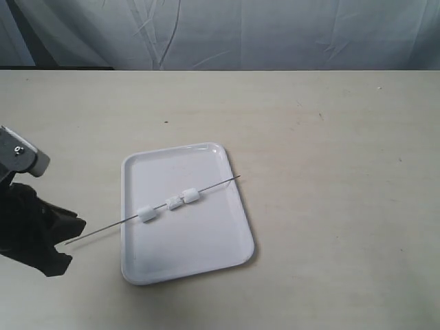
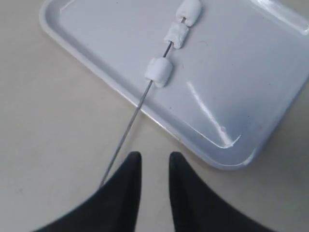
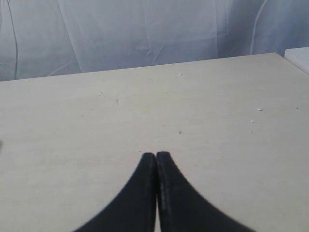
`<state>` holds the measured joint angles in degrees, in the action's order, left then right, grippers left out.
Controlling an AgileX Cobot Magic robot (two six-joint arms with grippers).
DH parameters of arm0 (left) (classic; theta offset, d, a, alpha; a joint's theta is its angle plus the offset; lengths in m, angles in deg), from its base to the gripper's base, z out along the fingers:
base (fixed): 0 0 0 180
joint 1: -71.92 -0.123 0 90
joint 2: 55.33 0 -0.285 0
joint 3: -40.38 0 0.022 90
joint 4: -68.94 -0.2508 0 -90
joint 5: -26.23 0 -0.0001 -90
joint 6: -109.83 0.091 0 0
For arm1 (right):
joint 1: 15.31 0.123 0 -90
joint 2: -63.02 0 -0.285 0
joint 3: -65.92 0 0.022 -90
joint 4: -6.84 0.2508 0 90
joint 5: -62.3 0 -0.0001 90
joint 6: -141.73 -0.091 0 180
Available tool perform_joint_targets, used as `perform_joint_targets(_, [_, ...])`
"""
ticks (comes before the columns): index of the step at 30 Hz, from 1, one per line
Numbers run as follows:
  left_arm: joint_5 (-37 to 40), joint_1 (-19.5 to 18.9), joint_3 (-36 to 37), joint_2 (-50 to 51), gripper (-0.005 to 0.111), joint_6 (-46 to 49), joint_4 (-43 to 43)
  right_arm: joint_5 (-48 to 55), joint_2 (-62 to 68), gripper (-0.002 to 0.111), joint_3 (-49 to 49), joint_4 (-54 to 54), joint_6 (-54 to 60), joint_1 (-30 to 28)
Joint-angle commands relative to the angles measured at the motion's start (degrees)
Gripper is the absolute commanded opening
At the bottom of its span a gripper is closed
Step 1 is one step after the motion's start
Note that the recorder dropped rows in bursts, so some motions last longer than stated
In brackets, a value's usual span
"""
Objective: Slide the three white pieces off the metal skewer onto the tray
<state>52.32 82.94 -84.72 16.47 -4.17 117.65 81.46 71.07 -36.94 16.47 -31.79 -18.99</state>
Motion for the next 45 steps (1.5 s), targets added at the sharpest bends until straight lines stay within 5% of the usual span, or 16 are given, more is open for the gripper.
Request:
perform_joint_targets(1, [-0.46, 1.63, -3.54, 4.08, 0.037, 0.62, -6.9, -0.48, -0.27, -0.001, 0.08, 0.01, 0.03, -0.27])
perform_joint_targets(24, [3.91, 1.63, -13.91, 21.73, 0.04, -2.99, -16.39, -0.48, -0.27, -0.001, 0.08, -0.91, 0.18, -0.27])
perform_joint_targets(31, [6.09, 1.68, -16.2, 26.99, 0.056, -2.99, -19.58, -0.48, -0.27, -0.001, 0.08, -1.58, 0.18, -0.27])
perform_joint_targets(45, [4.04, 6.2, -20.02, 34.99, 0.048, -2.88, -25.08, -1.86, -0.27, -0.001, 0.08, -1.7, 0.18, -0.27])
